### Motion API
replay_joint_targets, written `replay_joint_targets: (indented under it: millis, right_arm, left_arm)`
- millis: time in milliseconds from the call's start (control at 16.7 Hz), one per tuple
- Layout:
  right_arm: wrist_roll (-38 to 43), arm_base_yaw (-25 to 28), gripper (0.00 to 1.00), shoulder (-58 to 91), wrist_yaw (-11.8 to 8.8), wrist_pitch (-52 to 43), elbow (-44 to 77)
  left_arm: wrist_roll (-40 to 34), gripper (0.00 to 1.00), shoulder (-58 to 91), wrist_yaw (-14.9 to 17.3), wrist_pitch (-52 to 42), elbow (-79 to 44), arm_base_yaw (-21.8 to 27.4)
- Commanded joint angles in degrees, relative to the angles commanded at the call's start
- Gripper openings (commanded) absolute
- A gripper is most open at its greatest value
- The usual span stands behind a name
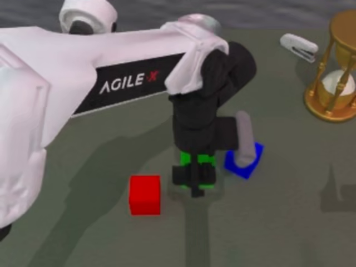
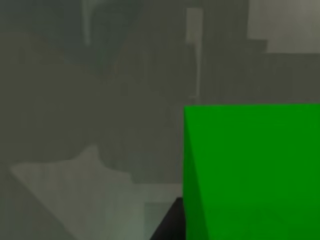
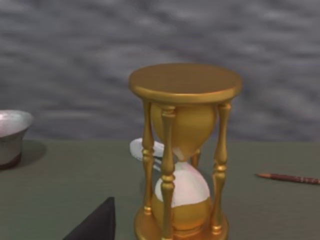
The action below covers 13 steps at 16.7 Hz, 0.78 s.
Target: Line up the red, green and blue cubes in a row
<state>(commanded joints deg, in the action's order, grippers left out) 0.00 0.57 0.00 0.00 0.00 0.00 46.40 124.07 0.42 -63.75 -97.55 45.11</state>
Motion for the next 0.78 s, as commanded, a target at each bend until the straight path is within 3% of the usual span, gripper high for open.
replay_joint_targets:
  millis: [300,600,780]
  right_arm:
    - [0.00,0.00,1.00,0.00,0.00,0.00,0.00]
    - [0.00,0.00,1.00,0.00,0.00,0.00,0.00]
    - [0.00,0.00,1.00,0.00,0.00,0.00,0.00]
  left_arm:
    - [-0.45,0.00,3.63,0.02,9.60,5.66,0.25]
    - [-0.46,0.00,4.26,0.00,10.82,6.54,0.34]
    - [-0.46,0.23,4.26,0.00,10.82,6.54,0.34]
